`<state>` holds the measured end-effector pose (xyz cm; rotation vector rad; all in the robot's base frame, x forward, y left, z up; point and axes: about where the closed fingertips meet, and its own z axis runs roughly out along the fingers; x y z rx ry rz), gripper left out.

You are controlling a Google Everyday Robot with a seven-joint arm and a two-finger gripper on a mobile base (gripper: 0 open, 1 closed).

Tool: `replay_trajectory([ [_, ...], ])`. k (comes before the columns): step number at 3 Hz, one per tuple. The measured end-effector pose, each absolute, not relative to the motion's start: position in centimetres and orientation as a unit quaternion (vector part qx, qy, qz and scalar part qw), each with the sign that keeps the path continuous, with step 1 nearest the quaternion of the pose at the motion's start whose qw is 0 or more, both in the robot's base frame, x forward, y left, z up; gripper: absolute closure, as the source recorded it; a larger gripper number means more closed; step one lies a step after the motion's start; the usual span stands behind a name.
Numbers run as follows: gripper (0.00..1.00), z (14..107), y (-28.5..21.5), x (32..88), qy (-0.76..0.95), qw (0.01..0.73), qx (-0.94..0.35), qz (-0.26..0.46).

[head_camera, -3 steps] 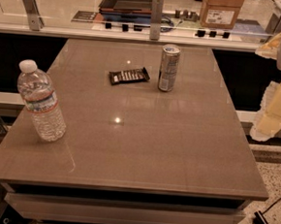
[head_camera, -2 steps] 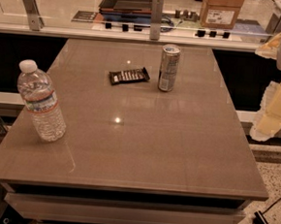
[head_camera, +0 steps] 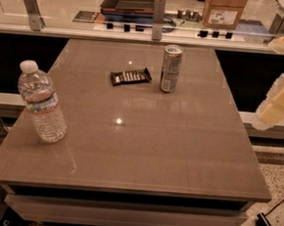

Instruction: Move redbull can near water bottle

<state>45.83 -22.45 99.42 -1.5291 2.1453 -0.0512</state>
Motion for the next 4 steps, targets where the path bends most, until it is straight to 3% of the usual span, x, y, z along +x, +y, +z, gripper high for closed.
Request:
replay_trajectory([
  [4,0.0,98.0,-19.9,53.4,0.773,0.391,-0.495,0.072],
])
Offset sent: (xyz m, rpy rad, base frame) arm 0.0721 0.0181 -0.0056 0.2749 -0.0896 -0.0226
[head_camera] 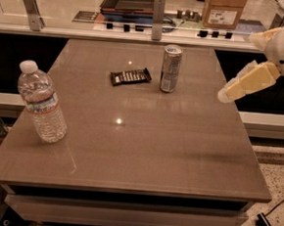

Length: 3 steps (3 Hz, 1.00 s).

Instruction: Move redbull can near water bottle

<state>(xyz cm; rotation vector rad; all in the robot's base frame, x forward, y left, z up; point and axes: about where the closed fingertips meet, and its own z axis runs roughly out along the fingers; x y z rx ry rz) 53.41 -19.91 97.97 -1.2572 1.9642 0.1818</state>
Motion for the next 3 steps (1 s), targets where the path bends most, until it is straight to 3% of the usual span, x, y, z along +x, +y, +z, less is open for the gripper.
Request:
replay_trajectory([
  [3,0.0,96.5,-15.8,57.5,0.737,0.49,-0.44,0.15],
])
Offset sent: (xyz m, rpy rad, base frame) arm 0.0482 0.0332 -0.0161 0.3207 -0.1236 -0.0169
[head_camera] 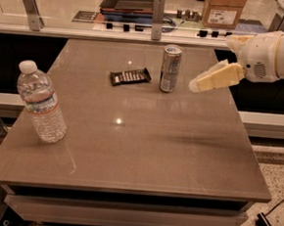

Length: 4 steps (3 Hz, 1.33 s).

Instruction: Move redbull can near water bottle

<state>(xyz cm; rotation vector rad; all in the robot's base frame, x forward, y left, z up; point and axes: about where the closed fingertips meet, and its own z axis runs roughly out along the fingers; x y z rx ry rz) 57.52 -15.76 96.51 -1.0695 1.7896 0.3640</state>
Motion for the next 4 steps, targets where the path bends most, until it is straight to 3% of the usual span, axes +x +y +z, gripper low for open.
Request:
replay_trajectory([
  [4,0.0,93.6,-10.4,64.1,0.723,0.537,-0.393,0.184],
])
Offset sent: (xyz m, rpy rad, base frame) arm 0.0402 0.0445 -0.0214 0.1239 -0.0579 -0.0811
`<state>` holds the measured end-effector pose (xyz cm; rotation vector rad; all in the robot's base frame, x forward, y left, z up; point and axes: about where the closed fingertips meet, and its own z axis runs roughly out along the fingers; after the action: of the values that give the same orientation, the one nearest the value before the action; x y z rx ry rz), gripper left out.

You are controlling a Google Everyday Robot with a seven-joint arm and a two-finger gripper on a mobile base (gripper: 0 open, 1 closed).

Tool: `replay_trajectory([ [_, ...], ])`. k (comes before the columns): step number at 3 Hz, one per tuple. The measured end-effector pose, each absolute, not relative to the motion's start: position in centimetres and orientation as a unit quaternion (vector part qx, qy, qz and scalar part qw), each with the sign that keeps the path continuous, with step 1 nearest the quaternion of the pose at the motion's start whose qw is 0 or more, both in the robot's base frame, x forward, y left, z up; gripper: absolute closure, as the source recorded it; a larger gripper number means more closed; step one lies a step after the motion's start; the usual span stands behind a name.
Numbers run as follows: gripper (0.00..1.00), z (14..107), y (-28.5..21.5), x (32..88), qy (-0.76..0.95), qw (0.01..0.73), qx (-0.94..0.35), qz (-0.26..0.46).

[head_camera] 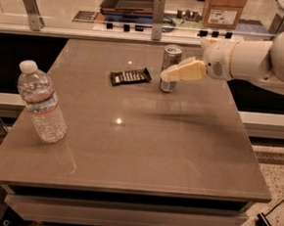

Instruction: Move redbull can near water bottle

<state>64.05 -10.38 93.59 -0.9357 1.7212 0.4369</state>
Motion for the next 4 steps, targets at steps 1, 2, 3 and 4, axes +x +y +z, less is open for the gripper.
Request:
replay_trajectory([
  [1,0.0,93.0,-10.1,65.2,0.724,0.541,-0.382,0.195],
  [2,0.0,92.3,-9.4,66.9,0.723,0.543,-0.372,0.212],
  [3,0.0,92.0,-9.0,67.9,0.721,0.546,-0.363,0.223],
  [4,0.0,91.4,-8.8,68.1,0.719,0.55,-0.354,0.236],
])
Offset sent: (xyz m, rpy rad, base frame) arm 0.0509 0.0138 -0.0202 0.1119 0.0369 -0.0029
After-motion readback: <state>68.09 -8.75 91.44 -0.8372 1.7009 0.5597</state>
